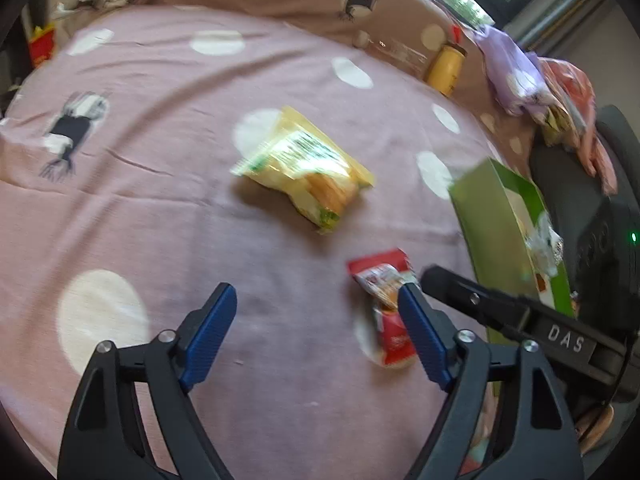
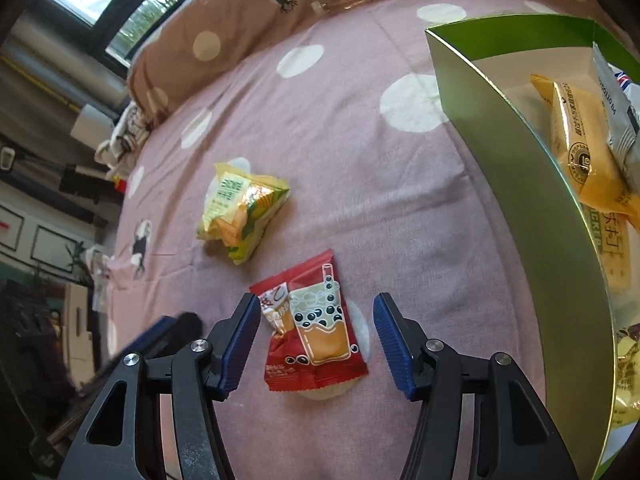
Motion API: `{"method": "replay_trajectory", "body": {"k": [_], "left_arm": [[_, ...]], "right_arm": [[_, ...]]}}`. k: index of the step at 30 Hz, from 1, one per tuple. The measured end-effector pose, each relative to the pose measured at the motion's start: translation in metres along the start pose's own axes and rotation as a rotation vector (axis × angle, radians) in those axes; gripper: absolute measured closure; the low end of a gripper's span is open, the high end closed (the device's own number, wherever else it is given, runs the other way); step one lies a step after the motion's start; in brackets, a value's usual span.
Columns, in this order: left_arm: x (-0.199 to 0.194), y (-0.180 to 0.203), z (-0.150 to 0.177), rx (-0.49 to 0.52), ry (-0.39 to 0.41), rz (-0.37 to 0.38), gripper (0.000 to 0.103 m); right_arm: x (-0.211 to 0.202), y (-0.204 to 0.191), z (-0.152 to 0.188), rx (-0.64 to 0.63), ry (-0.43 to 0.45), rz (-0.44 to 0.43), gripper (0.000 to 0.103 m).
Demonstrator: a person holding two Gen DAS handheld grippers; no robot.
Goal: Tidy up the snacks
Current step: 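Move the right gripper to the red milk-tea candy pack and grasp it, then carry the red candy pack into the green box and release it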
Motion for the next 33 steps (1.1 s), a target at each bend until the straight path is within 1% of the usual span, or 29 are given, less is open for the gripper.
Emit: {"method": "replay_trajectory", "body": {"k": [3, 5, 7, 8, 9, 11, 12, 13, 14, 15, 16, 17, 18, 19, 22, 25, 28, 31, 33], "left_arm": [[0.016, 0.013, 0.009, 0.02, -0.055, 0.031, 0.031], [0.025, 0.019, 0.014, 0.038, -0.081, 0.024, 0.034], [0.034, 0.025, 0.018, 0.057, -0.105, 0.019, 0.038], [0.037, 0.028, 0.02, 0.071, -0.108, 0.021, 0.042], [0.039, 0.032, 0.021, 0.086, -0.105, 0.024, 0.052], [0.043, 0.038, 0.022, 0.101, -0.115, 0.059, 0.069], [0.043, 0.04, 0.023, 0.109, -0.113, 0.06, 0.069], [0.043, 0.044, 0.023, 0.129, -0.1, 0.055, 0.069], [0.043, 0.047, 0.022, 0.156, -0.088, 0.028, 0.07], [0.042, 0.05, 0.023, 0.173, -0.081, 0.019, 0.071], [0.039, 0.055, 0.022, 0.191, -0.068, 0.026, 0.071], [0.035, 0.06, 0.022, 0.211, -0.05, 0.03, 0.071], [0.031, 0.066, 0.021, 0.232, -0.03, 0.03, 0.071], [0.026, 0.072, 0.02, 0.251, -0.007, 0.042, 0.071], [0.013, 0.092, 0.015, 0.297, 0.051, 0.082, 0.072], [0.004, 0.118, 0.013, 0.364, 0.096, 0.119, 0.072], [0.001, 0.146, 0.013, 0.432, 0.126, 0.15, 0.072], [0.009, 0.171, 0.015, 0.485, 0.121, 0.202, 0.072], [0.019, 0.187, 0.017, 0.506, 0.095, 0.235, 0.072]], "right_arm": [[0.009, 0.003, -0.001, 0.023, -0.021, -0.001, 0.044], [0.018, 0.003, 0.0, 0.035, -0.052, -0.013, 0.043], [0.019, 0.005, 0.004, 0.031, -0.062, -0.023, 0.043], [0.019, 0.003, 0.004, 0.021, -0.058, -0.023, 0.043], [0.019, 0.001, 0.005, 0.009, -0.054, -0.024, 0.043], [0.019, 0.001, 0.007, 0.002, -0.057, -0.031, 0.043], [0.019, 0.0, 0.008, 0.001, -0.059, -0.039, 0.044], [0.019, -0.002, 0.009, -0.006, -0.068, -0.059, 0.048], [0.018, -0.003, 0.01, -0.014, -0.067, -0.05, 0.049], [0.016, -0.003, 0.011, -0.024, -0.056, -0.028, 0.052], [0.013, -0.003, 0.011, -0.032, -0.048, -0.015, 0.052], [0.007, -0.002, 0.011, -0.038, -0.021, -0.004, 0.052], [-0.001, -0.002, 0.009, -0.036, 0.005, -0.012, 0.052], [-0.006, -0.001, 0.008, -0.034, 0.024, -0.015, 0.052], [-0.038, 0.004, 0.003, -0.019, 0.131, -0.013, 0.052], [-0.069, 0.012, -0.002, -0.002, 0.236, 0.017, 0.052], [-0.094, 0.025, -0.007, 0.032, 0.313, 0.037, 0.052], [-0.116, 0.049, -0.011, 0.084, 0.368, 0.054, 0.052], [-0.123, 0.065, -0.013, 0.124, 0.38, 0.066, 0.052]]}}
Point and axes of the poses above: each gripper's, at about its wrist camera, not at the fingertips, and x roughly the way its jaws point, y to its right, z to its underside, the point moved 6 cm from there along x, roughly the way its jaws point, and after that the axes turned 12 degrees about z, right-handed, at the moved point
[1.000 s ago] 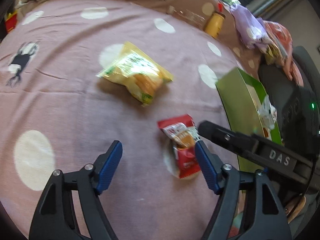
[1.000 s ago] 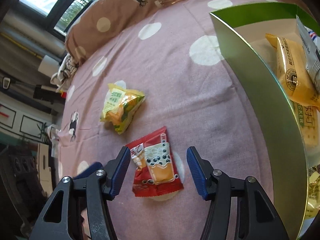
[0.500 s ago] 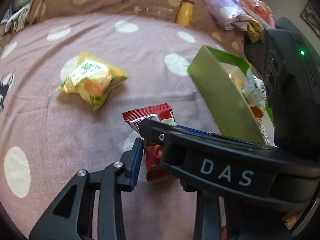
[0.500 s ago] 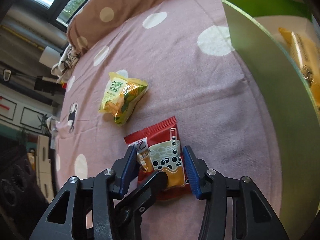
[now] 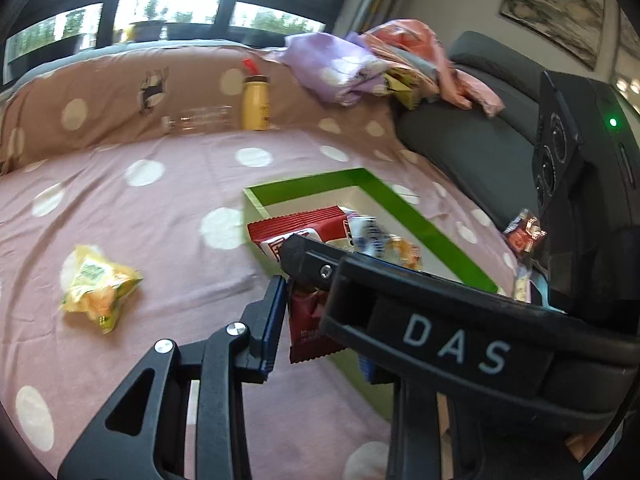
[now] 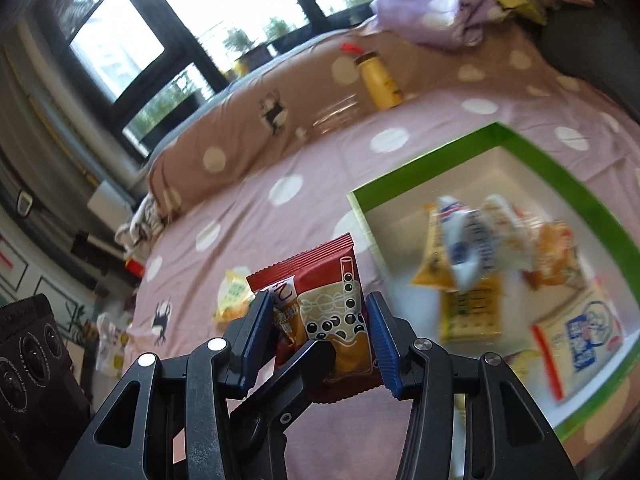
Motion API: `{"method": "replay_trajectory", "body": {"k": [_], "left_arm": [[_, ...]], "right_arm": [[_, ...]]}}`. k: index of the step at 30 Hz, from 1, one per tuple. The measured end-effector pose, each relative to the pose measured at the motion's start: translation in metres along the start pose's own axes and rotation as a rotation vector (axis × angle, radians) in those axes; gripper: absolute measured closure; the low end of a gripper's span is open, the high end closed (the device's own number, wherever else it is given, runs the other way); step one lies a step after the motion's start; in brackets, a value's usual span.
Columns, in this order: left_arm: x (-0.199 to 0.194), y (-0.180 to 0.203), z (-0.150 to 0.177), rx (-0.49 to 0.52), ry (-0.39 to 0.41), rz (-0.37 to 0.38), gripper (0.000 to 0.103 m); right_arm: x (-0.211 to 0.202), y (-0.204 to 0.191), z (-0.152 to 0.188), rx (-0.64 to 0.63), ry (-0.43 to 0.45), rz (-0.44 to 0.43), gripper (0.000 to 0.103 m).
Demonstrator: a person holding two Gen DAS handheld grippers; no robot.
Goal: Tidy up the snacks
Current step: 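Carry the red candy pack into the green box and release it, then withdraw the right gripper and move it to the yellow-green corn snack bag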
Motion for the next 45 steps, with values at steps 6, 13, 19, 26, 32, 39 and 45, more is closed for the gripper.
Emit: {"method": "replay_trajectory", "body": {"k": [6, 13, 19, 26, 32, 39, 45], "left_arm": [[0.039, 0.034, -0.005, 0.051, -0.072, 0.073, 0.072], [0.071, 0.051, 0.005, 0.042, -0.163, 0.124, 0.072], [0.088, 0.054, 0.01, 0.034, -0.214, 0.12, 0.072], [0.099, 0.052, 0.014, 0.02, -0.25, 0.105, 0.071], [0.106, 0.051, 0.017, 0.014, -0.274, 0.088, 0.073], [0.088, 0.045, 0.014, 0.013, -0.244, 0.056, 0.063], [0.041, 0.031, 0.005, 0.039, -0.168, 0.005, 0.033]], "right_arm": [[-0.006, 0.051, -0.01, 0.125, 0.011, 0.068, 0.052], [0.001, 0.093, -0.007, 0.219, -0.03, 0.14, 0.052], [0.006, 0.112, -0.002, 0.253, -0.061, 0.159, 0.052], [0.015, 0.121, 0.001, 0.281, -0.095, 0.159, 0.051], [0.019, 0.125, 0.002, 0.29, -0.11, 0.186, 0.051], [0.009, 0.121, -0.003, 0.286, -0.058, 0.176, 0.05], [-0.006, 0.11, -0.011, 0.268, 0.033, 0.172, 0.034]]}}
Point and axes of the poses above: each gripper's, at about its wrist camera, not at the fingertips, and x roughly the way its jaws point, y to its right, z to its underside, the point moved 6 cm from there along x, roughly the way its jaws point, and after that the axes turned 12 degrees about z, right-handed, at the moved point
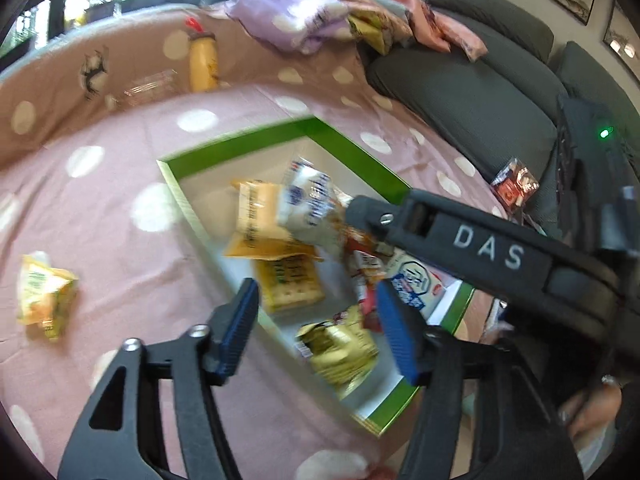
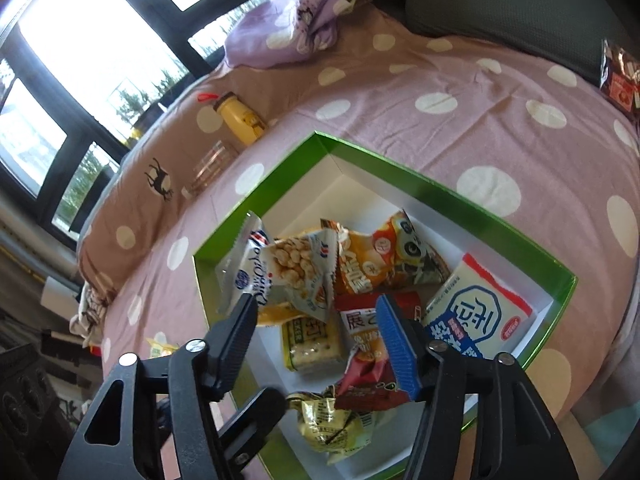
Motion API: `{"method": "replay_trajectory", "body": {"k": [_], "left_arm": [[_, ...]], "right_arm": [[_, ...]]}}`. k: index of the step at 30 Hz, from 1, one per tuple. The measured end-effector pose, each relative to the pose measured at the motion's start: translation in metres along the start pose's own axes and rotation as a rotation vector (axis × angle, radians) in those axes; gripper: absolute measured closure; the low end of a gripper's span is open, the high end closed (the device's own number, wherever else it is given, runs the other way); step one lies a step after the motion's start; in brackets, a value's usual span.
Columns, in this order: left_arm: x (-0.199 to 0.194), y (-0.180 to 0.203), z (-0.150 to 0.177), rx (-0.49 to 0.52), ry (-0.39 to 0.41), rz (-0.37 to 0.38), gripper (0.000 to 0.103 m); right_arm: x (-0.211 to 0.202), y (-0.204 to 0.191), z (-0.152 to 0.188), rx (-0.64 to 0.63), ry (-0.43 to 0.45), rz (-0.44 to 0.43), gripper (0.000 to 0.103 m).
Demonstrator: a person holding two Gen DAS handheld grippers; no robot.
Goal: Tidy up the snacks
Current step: 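Withdraw the right gripper and move it to the yellow-green corn snack bag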
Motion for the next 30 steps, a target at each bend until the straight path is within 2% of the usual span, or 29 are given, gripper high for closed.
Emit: {"method": "replay_trajectory", "body": {"k": [2, 7, 11, 14, 22, 26, 30], "left_arm": [[-0.02, -0.011, 0.002, 0.008, 0.034, -0.053, 0.026], [-0.074, -0.062, 0.01, -0.028, 0.123, -0.264, 0.014], [-0.103, -0.12, 0.022, -0.159, 0.194, -0.381, 0.011], [-0.116, -0.16, 0.031, -0.282, 0.24, -0.414, 0.011], [-0.124, -0.235, 0.053, -0.495, 0.257, -0.436, 0.011], [-0.119, -0.254, 0.06, -0.585, 0.258, -0.383, 0.011], [-0.114, -0.263, 0.065, -0.631, 0.248, -0.374, 0.012]], "right_arm": [[-0.004, -0.009, 0.0, -0.019, 0.013, -0.031, 0.031], [-0.016, -0.039, 0.006, -0.088, 0.042, -0.125, 0.019], [-0.02, -0.077, 0.018, -0.177, 0.031, -0.208, 0.017], [-0.017, -0.106, 0.029, -0.248, 0.003, -0.25, 0.016], [0.007, -0.197, 0.051, -0.469, -0.086, -0.272, 0.016], [0.042, -0.248, 0.061, -0.57, -0.193, -0.286, 0.016], [0.091, -0.281, 0.071, -0.63, -0.275, -0.222, 0.016]]}}
Point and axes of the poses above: each gripper's, at about its wrist camera, not at the fingertips, and x roughly the way its jaws point, y to its right, z to its underside, the point moved 6 cm from there along x, roughly the way its jaws point, and after that the axes turned 12 degrees about z, right-handed, at the moved point
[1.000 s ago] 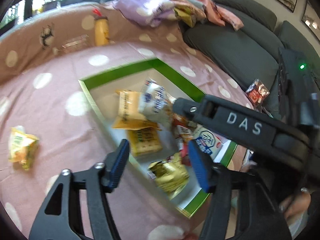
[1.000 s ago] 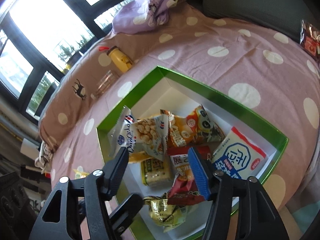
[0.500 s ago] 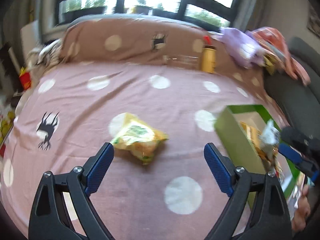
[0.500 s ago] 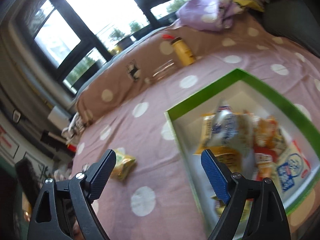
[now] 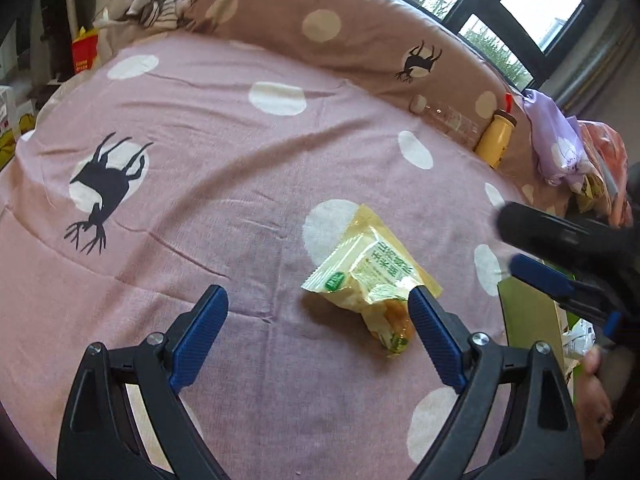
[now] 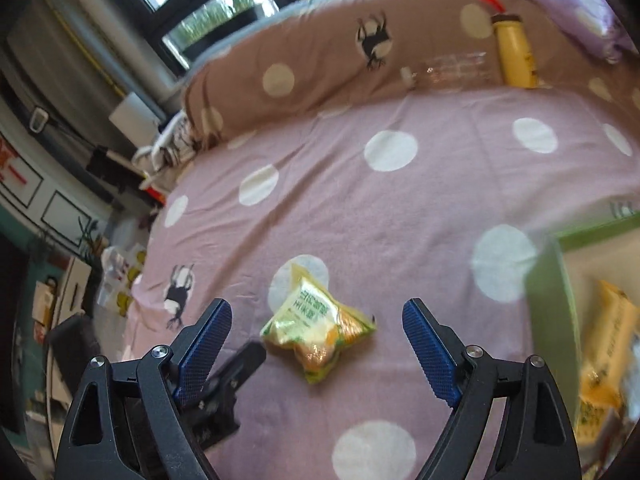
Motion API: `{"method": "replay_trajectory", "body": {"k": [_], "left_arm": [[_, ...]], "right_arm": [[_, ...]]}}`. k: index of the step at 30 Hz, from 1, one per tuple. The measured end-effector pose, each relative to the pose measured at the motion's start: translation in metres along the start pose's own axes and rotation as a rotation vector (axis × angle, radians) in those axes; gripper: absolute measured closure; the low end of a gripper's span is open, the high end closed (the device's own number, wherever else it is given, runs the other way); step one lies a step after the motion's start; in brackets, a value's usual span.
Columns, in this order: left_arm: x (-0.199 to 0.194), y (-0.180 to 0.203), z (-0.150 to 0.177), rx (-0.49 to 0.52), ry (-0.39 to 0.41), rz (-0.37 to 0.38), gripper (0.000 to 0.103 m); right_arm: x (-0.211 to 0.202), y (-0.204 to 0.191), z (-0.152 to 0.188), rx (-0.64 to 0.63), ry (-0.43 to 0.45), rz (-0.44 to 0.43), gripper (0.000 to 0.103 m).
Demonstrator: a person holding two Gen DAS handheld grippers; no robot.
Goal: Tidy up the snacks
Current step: 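Withdraw the right gripper and move it to the yellow-green corn snack bag, then grasp the yellow-green corn snack bag with the right gripper and lift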
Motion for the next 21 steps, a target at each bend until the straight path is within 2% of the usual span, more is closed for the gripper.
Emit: {"method": "replay_trajectory", "body": {"k": [3, 7, 9, 11, 15, 16, 18, 21], "left_arm": [[0.005, -0.002, -0.001, -0.019, -0.015, 0.023, 0.012], [0.013, -0.003, -0.001, -0.049, -0.04, 0.062, 0.013], [0.016, -0.003, 0.0, -0.056, -0.052, 0.074, 0.017], [0.019, -0.003, 0.001, -0.056, -0.063, 0.083, 0.022], [0.021, -0.002, 0.004, -0.03, -0.066, 0.075, 0.031], [0.021, 0.0, 0.006, -0.02, -0.071, 0.078, 0.035], [0.022, 0.002, 0.009, -0.034, -0.096, 0.125, 0.053], [0.024, 0.004, 0.015, -0.028, -0.118, 0.149, 0.06]], "right_arm": [[0.032, -0.006, -0.004, -0.023, -0.052, 0.03, 0.015], [0.068, -0.018, 0.006, -0.052, -0.144, -0.014, 0.015], [0.077, -0.022, 0.011, -0.068, -0.175, -0.017, 0.015], [0.077, -0.025, 0.013, -0.103, -0.158, 0.004, 0.016], [0.074, -0.028, 0.019, -0.148, -0.156, 0.051, 0.031], [0.073, -0.028, 0.02, -0.151, -0.159, 0.05, 0.036], [0.071, -0.03, 0.026, -0.158, -0.173, 0.023, 0.045], [0.069, -0.03, 0.032, -0.152, -0.18, 0.016, 0.051]]}}
Point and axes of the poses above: each gripper's, at about its wrist camera, not at the fingertips, and x roughly the way its jaws point, y to its right, z to its underside, the point moved 6 cm from there along x, roughly the way its jaws point, and after that the axes turned 12 degrees about z, right-handed, at the moved point
